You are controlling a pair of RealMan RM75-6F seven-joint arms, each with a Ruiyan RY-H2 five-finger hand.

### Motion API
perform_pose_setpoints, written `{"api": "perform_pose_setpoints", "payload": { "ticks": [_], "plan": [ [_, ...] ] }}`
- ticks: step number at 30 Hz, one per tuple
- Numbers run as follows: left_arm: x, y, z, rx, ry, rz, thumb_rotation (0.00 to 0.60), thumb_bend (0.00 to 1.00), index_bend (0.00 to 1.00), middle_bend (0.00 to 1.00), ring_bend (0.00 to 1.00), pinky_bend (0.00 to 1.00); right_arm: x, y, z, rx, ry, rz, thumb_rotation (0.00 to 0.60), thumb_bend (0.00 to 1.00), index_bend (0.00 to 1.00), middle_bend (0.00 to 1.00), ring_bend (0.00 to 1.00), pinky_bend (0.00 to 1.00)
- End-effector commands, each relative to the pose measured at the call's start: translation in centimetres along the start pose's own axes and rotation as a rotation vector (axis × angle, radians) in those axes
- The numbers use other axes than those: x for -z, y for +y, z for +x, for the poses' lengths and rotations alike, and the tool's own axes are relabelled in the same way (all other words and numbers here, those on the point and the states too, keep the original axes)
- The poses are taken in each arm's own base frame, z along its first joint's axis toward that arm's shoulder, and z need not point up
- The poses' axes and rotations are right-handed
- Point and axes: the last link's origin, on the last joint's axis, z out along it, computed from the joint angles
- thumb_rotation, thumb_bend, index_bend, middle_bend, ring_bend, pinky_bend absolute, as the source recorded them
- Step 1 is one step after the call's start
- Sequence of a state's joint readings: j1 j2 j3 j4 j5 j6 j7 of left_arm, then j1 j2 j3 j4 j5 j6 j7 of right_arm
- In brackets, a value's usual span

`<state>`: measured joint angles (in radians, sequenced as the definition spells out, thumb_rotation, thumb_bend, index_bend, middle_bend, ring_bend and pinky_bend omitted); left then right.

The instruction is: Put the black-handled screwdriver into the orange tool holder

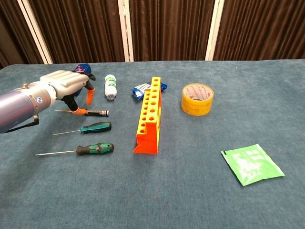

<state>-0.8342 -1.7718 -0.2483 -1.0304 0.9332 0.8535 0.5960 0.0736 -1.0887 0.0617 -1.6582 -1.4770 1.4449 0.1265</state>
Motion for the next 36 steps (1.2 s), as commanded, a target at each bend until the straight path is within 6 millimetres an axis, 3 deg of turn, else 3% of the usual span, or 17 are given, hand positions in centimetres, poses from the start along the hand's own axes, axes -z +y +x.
{"api": "perform_pose_setpoints", "payload": {
  "ticks": [1, 19, 24, 27, 36],
  "plan": [
    [-0.2, 0.4, -0.2, -0.003, -0.004, -0.007, 0.600, 0.30, 0.48, 0.02, 0.00, 0.00, 0.0, 0.0, 0.0, -0.003, 0.000, 0.000, 0.600, 0.03, 0.01, 0.00, 0.00, 0.00],
    [-1.3, 2.6, -1.1, -0.011, -0.011, -0.036, 0.600, 0.31, 0.50, 0.03, 0.00, 0.00, 0.0, 0.0, 0.0, -0.014, 0.000, -0.003, 0.600, 0.03, 0.01, 0.00, 0.00, 0.00],
    [-1.2, 2.9, -1.1, 0.003, -0.003, -0.046, 0.600, 0.40, 0.56, 0.05, 0.00, 0.00, 0.0, 0.0, 0.0, -0.019, 0.002, -0.002, 0.600, 0.03, 0.01, 0.00, 0.00, 0.00],
    [-1.1, 3.2, -0.6, 0.034, 0.032, -0.064, 0.600, 0.46, 0.61, 0.08, 0.00, 0.00, -0.1, 0.0, -0.1, -0.018, 0.001, -0.002, 0.600, 0.03, 0.01, 0.00, 0.00, 0.00],
    [-0.3, 3.6, 3.4, 0.184, 0.149, -0.108, 0.600, 0.46, 0.62, 0.09, 0.00, 0.00, -0.1, -0.1, 0.0, -0.017, 0.003, -0.002, 0.600, 0.03, 0.01, 0.00, 0.00, 0.00]
  ]
}}
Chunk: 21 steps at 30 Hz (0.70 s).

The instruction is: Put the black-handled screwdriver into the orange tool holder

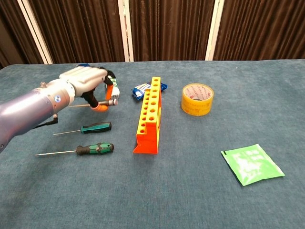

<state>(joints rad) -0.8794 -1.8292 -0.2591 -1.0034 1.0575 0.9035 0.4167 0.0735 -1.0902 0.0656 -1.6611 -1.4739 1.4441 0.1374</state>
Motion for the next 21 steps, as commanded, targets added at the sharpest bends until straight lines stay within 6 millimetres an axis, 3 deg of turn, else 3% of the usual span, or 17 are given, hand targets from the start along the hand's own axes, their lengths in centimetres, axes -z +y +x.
{"api": "perform_pose_setpoints", "payload": {
  "ticks": [1, 9, 10, 21],
  "plan": [
    [0.2, 0.3, 2.3, 0.107, 0.063, -0.006, 0.600, 0.46, 0.62, 0.09, 0.00, 0.00, 0.0, 0.0, 0.0, 0.000, -0.001, -0.001, 0.600, 0.03, 0.01, 0.00, 0.00, 0.00],
    [0.9, 1.7, 6.2, 0.416, 0.177, -0.024, 0.600, 0.47, 0.63, 0.09, 0.00, 0.00, 0.1, 0.1, 0.0, 0.003, 0.002, -0.001, 0.600, 0.03, 0.01, 0.00, 0.00, 0.00],
    [1.1, 2.2, 7.4, 0.505, 0.218, -0.033, 0.600, 0.47, 0.63, 0.09, 0.00, 0.00, 0.1, 0.1, 0.0, 0.005, 0.003, 0.000, 0.600, 0.03, 0.01, 0.00, 0.00, 0.00],
    [2.5, 5.2, 12.6, 0.908, 0.254, -0.092, 0.600, 0.49, 0.62, 0.09, 0.00, 0.00, 0.1, 0.0, 0.0, 0.003, 0.006, -0.001, 0.600, 0.03, 0.01, 0.00, 0.00, 0.00]
  ]
}}
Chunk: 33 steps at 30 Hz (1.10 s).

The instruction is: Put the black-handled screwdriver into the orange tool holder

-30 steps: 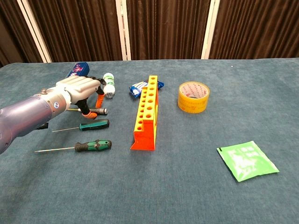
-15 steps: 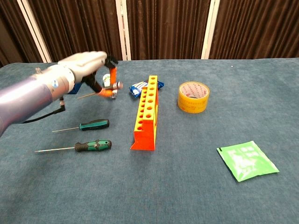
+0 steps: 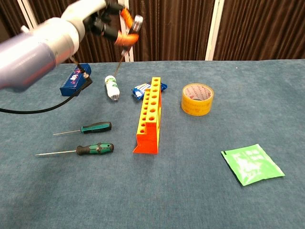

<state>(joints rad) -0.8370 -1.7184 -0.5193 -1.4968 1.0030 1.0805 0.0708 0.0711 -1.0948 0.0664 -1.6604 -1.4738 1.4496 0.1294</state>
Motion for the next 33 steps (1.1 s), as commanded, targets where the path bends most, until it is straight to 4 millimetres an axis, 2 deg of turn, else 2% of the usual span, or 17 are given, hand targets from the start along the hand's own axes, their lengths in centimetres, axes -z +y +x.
{"api": "perform_pose_setpoints", "payload": {
  "ticks": [1, 4, 10, 17, 33],
  "plan": [
    [0.2, 1.9, 1.0, 0.134, 0.019, -0.011, 0.600, 0.49, 0.62, 0.09, 0.00, 0.00, 0.0, 0.0, 0.1, -0.001, 0.001, 0.000, 0.600, 0.03, 0.01, 0.00, 0.00, 0.00],
    [1.0, 3.3, 0.3, 0.256, -0.024, -0.017, 0.600, 0.49, 0.62, 0.09, 0.00, 0.00, 0.0, 0.0, 0.0, -0.003, -0.002, -0.002, 0.600, 0.03, 0.01, 0.00, 0.00, 0.00],
    [1.9, 4.1, -1.1, 0.379, -0.108, -0.019, 0.600, 0.48, 0.62, 0.09, 0.00, 0.00, 0.0, 0.0, 0.0, -0.003, 0.000, -0.002, 0.600, 0.03, 0.01, 0.00, 0.00, 0.00],
    [2.1, 3.7, -2.3, 0.445, -0.137, -0.019, 0.600, 0.48, 0.62, 0.09, 0.00, 0.00, 0.0, 0.0, 0.1, -0.006, 0.001, -0.004, 0.600, 0.03, 0.01, 0.00, 0.00, 0.00],
    [1.5, 2.5, -3.2, 0.495, -0.162, 0.008, 0.600, 0.48, 0.63, 0.10, 0.00, 0.02, -0.1, 0.0, 0.0, -0.015, -0.002, -0.010, 0.600, 0.03, 0.01, 0.00, 0.00, 0.00]
  ]
}}
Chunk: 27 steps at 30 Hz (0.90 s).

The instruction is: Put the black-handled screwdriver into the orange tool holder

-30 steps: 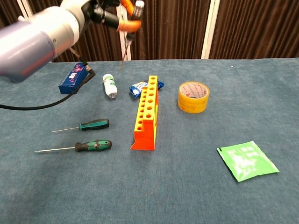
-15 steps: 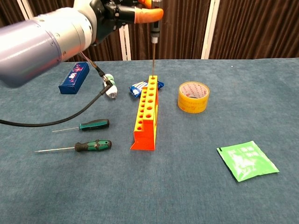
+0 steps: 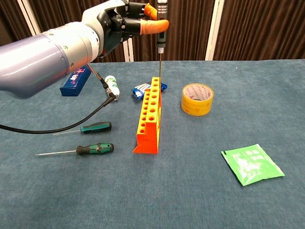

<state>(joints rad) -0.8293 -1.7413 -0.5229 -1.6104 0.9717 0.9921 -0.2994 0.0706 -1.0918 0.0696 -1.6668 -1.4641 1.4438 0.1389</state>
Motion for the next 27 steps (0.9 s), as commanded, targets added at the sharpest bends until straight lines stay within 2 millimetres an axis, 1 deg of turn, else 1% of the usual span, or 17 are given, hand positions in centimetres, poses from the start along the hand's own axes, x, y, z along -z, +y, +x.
{"api": "perform_pose_setpoints", "payload": {
  "ticks": [1, 9, 27],
  "plan": [
    [-0.1, -0.3, -0.1, 0.012, -0.004, 0.007, 0.600, 0.48, 0.63, 0.10, 0.00, 0.02, 0.0, 0.0, 0.0, 0.000, -0.001, -0.002, 0.600, 0.03, 0.01, 0.00, 0.00, 0.00],
    [0.3, -0.8, -0.4, 0.000, -0.021, 0.011, 0.600, 0.48, 0.63, 0.10, 0.00, 0.02, 0.0, 0.0, 0.0, 0.003, 0.001, -0.001, 0.600, 0.03, 0.01, 0.00, 0.00, 0.00],
    [1.2, -1.2, -0.4, -0.022, -0.028, 0.016, 0.600, 0.48, 0.63, 0.10, 0.00, 0.02, 0.0, 0.0, 0.0, 0.001, 0.004, 0.000, 0.600, 0.03, 0.01, 0.00, 0.00, 0.00]
  ]
}}
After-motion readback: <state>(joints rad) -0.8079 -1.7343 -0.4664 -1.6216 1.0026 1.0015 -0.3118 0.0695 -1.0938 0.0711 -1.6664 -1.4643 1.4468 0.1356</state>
